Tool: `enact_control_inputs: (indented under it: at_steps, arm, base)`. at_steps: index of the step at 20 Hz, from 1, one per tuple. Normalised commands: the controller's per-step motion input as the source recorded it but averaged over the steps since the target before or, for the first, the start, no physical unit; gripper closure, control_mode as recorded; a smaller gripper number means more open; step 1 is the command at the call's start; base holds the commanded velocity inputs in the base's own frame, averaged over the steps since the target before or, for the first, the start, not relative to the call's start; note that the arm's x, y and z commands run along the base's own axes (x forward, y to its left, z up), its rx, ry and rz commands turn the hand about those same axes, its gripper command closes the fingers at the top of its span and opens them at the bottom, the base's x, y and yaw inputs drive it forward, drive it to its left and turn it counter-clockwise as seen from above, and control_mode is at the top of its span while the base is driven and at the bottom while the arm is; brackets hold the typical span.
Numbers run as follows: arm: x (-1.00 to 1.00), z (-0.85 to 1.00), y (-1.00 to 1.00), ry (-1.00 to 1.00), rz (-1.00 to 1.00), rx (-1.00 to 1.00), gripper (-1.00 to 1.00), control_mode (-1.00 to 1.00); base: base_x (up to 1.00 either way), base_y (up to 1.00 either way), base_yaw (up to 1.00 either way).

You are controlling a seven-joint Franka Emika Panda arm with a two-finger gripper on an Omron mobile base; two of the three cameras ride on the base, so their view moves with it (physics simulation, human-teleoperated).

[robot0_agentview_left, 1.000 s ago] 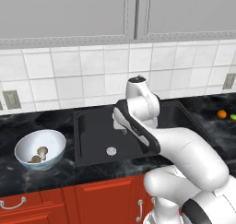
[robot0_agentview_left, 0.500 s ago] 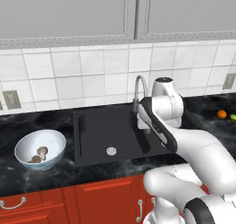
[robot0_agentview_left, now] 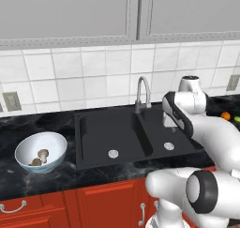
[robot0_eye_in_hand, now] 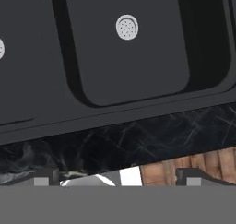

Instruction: There is a mixed pile of frozen fruits and vegetables on the counter. Locate all the frozen vegetables and place the items in a bowl on the counter. Take all the frozen fruits and defrost them in a running sink.

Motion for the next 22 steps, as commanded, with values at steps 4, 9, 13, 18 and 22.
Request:
enact_control_inputs:
  at_steps: [4, 9, 13, 18, 22]
  arm:
    - [0.26, 0.01, -0.82, 0.06, 0.0, 0.0, -1.0, -1.0]
    - [0.23, 0.0, -0.81, 0.04, 0.0, 0.0, -1.0, -1.0]
    - [0.24, 0.0, -0.57, 0.0, 0.01, 0.0, -1.0, -1.0]
    - [0.36, -0.11, -0.55, 0.0, 0.01, 0.0, -1.0, -1.0]
    - [0.09, -0.25, -0.51, -0.07, 0.0, 0.0, -1.0, -1.0]
  base:
    - [0.0, 0.0, 0.0]
    - [0.0, 0.0, 0.0]
    - [0.0, 0.0, 0.0]
    - [0.0, 0.0, 0.0]
    - [0.0, 0.0, 0.0]
